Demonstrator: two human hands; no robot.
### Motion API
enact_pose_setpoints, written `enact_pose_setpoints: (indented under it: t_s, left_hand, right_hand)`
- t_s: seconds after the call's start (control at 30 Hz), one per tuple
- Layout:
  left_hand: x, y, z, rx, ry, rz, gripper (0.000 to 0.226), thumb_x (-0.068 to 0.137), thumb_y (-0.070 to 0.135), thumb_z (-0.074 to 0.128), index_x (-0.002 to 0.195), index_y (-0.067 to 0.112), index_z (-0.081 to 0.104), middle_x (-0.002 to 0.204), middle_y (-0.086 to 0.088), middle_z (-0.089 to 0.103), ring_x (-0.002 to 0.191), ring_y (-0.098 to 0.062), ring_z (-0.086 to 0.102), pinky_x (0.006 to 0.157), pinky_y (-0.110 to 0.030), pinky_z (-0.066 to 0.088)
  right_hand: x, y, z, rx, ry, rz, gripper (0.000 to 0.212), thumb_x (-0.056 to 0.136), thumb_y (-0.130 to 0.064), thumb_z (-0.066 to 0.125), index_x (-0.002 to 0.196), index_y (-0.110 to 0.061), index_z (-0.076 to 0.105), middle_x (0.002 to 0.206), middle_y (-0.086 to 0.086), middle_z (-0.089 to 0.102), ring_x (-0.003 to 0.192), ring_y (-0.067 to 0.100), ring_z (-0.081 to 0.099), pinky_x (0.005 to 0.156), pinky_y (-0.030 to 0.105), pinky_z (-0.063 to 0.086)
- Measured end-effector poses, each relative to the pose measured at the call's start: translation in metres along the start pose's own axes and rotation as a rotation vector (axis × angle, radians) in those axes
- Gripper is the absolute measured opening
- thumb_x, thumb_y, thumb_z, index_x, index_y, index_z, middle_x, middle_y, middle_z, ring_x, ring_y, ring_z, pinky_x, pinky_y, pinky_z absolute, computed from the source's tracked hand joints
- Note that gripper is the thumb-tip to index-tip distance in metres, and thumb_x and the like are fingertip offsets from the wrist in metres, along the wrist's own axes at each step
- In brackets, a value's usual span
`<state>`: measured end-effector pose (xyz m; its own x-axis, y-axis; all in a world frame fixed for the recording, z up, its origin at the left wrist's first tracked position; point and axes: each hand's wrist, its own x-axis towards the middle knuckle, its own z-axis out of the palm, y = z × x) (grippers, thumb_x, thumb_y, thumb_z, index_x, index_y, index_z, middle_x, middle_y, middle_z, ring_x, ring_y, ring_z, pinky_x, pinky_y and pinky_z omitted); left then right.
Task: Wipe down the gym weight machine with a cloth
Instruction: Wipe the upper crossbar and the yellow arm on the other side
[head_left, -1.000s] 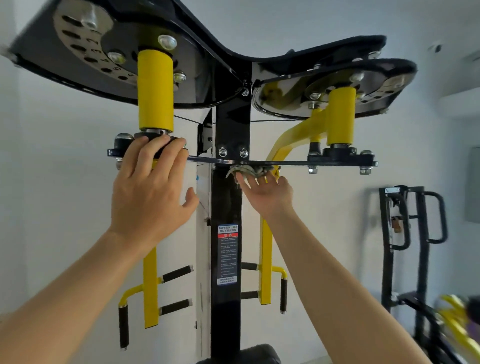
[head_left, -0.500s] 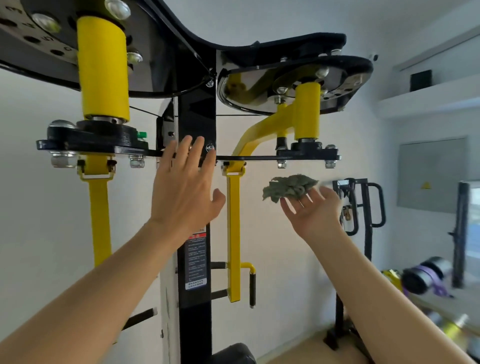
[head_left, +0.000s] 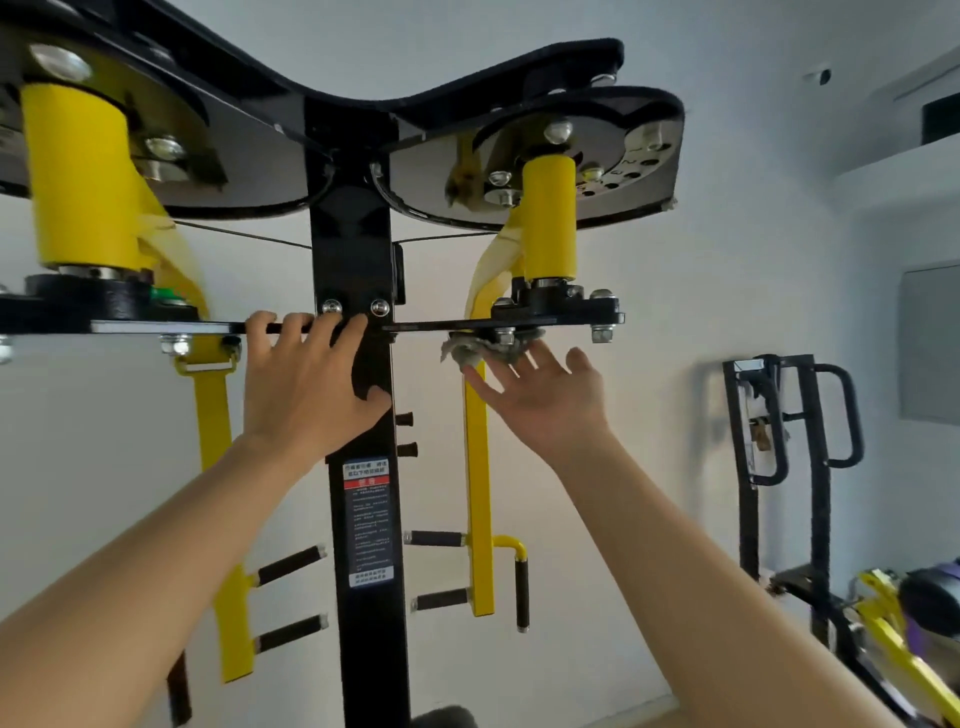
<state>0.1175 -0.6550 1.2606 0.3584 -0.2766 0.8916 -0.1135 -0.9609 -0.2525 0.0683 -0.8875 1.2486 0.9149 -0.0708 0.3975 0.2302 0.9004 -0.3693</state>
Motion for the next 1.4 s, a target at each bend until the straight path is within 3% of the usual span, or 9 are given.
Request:
enact_pose_setpoints:
  t_s: [0.27,0.37,0.5,0.57,0.73,0.9,1.13,1.27,1.4]
  left_hand:
    - [0.009,0.030,-0.025,0.049,-0.254,-0.167,0.091,0.081,0.074,0.050,0.156,0.025,0.032,0.161,-0.004,0.036,0.149,-0.031,0.028,0.119,-0.055,0.016]
    - [0.015,0.039,-0.036,0.032,-0.371,-0.229,0.095,0.083,0.071,0.054,0.160,0.026,0.019,0.166,-0.004,0.023,0.154,-0.030,0.016,0.122,-0.053,0.011]
    - [0.024,0.049,-0.053,-0.032,-0.505,-0.314,0.093,0.085,0.061,0.059,0.161,0.025,0.018,0.166,-0.003,0.022,0.153,-0.030,0.015,0.121,-0.052,0.015]
    - [0.028,0.058,-0.063,-0.137,-0.519,-0.364,0.089,0.085,0.054,0.064,0.159,0.026,0.025,0.164,-0.003,0.028,0.152,-0.030,0.021,0.119,-0.052,0.021]
    - [0.036,0.097,-0.086,-0.682,-0.167,-0.242,0.055,0.088,0.027,0.072,0.141,0.024,0.056,0.136,0.003,0.060,0.132,-0.021,0.050,0.110,-0.047,0.042]
    - [0.047,0.154,-0.120,-1.063,0.064,0.077,0.045,0.089,0.020,0.076,0.131,0.022,0.059,0.118,0.010,0.062,0.107,-0.007,0.062,0.086,-0.023,0.056]
    - [0.090,0.145,-0.106,-0.965,0.315,0.026,0.016,0.086,0.008,0.076,0.101,0.013,0.074,0.095,0.003,0.070,0.076,-0.008,0.067,0.069,-0.027,0.059]
    - [0.112,0.123,-0.097,-0.859,0.416,-0.079,0.016,0.090,0.007,0.071,0.104,0.013,0.076,0.096,0.001,0.070,0.077,-0.008,0.065,0.071,-0.023,0.058]
    - [0.120,0.116,-0.085,-0.872,0.349,-0.076,0.019,0.091,0.008,0.069,0.107,0.015,0.076,0.092,0.005,0.069,0.077,-0.009,0.064,0.073,-0.032,0.059]
  right_hand:
    - [-0.039,-0.077,-0.035,-0.151,-0.111,-0.106,0.058,0.108,-0.040,0.018,0.137,-0.011,0.059,0.134,0.010,0.065,0.127,0.029,0.059,0.118,0.049,0.033]
    - [-0.058,-0.099,-0.032,-0.441,-0.175,-0.267,0.053,0.108,-0.033,0.022,0.135,-0.009,0.061,0.132,0.006,0.066,0.125,0.023,0.061,0.118,0.044,0.033]
    - [-0.070,-0.112,-0.023,-1.022,-0.315,-0.587,0.035,0.108,-0.019,0.038,0.116,-0.019,0.072,0.108,-0.017,0.073,0.107,-0.003,0.063,0.097,0.014,0.042]
    - [-0.062,-0.116,-0.023,-1.264,-0.430,-0.645,0.030,0.107,-0.019,0.046,0.126,-0.023,0.068,0.130,-0.019,0.064,0.122,-0.009,0.054,0.102,0.012,0.039]
    - [-0.038,-0.129,-0.019,-1.621,-0.582,-0.922,0.042,0.101,-0.001,0.050,0.137,-0.020,0.061,0.144,-0.003,0.057,0.136,0.005,0.048,0.108,0.012,0.038]
    - [-0.026,-0.141,0.001,-1.516,-0.508,-0.896,0.050,0.093,0.011,0.054,0.132,-0.019,0.065,0.119,0.000,0.071,0.104,0.011,0.066,0.093,0.014,0.050]
    - [-0.001,-0.139,0.040,-1.471,-0.517,-0.930,0.037,0.087,0.007,0.064,0.118,-0.009,0.053,0.123,0.000,0.063,0.110,0.018,0.065,0.092,0.034,0.058]
    - [0.021,-0.135,0.063,-1.484,-0.467,-0.874,0.037,0.090,0.007,0.060,0.120,-0.014,0.064,0.136,-0.002,0.057,0.125,0.017,0.057,0.101,0.027,0.052]
    - [0.029,-0.134,0.068,-1.571,-0.363,-1.005,0.030,0.091,0.000,0.064,0.115,-0.015,0.073,0.122,-0.003,0.063,0.112,0.013,0.061,0.096,0.025,0.053]
